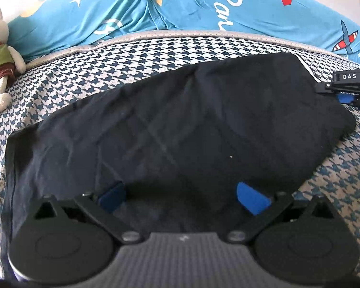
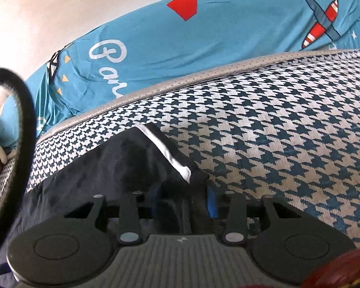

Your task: Fold clothes

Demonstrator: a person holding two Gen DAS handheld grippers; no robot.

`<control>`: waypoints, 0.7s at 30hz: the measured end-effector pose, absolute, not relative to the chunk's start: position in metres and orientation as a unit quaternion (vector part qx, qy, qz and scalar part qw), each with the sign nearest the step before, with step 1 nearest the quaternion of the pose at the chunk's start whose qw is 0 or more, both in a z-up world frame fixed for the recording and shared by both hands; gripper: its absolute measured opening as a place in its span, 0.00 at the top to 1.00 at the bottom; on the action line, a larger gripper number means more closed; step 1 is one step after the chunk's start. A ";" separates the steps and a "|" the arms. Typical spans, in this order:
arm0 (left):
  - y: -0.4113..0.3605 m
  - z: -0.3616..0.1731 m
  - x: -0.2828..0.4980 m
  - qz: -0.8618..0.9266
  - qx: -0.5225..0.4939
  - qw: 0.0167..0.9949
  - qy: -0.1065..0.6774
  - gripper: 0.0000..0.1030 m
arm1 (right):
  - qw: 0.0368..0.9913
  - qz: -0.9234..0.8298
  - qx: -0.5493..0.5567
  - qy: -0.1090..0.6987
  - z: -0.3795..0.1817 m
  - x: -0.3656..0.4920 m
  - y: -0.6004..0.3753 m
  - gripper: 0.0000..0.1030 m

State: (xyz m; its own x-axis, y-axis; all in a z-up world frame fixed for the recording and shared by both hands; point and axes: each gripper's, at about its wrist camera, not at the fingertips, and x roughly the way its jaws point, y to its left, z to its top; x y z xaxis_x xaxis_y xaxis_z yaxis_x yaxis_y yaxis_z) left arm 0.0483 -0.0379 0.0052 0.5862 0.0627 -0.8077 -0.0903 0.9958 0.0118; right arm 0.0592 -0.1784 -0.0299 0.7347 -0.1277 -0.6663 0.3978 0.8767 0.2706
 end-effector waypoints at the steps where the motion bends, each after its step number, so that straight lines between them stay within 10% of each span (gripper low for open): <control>1: -0.038 0.005 0.048 0.043 -0.015 0.891 0.453 0.00 | 0.910 -0.146 0.197 0.335 -0.030 0.059 -0.178 0.68; 21: -0.029 0.009 0.040 0.047 -0.025 0.893 0.447 0.00 | 0.946 -0.104 0.119 0.284 0.011 0.052 -0.132 0.86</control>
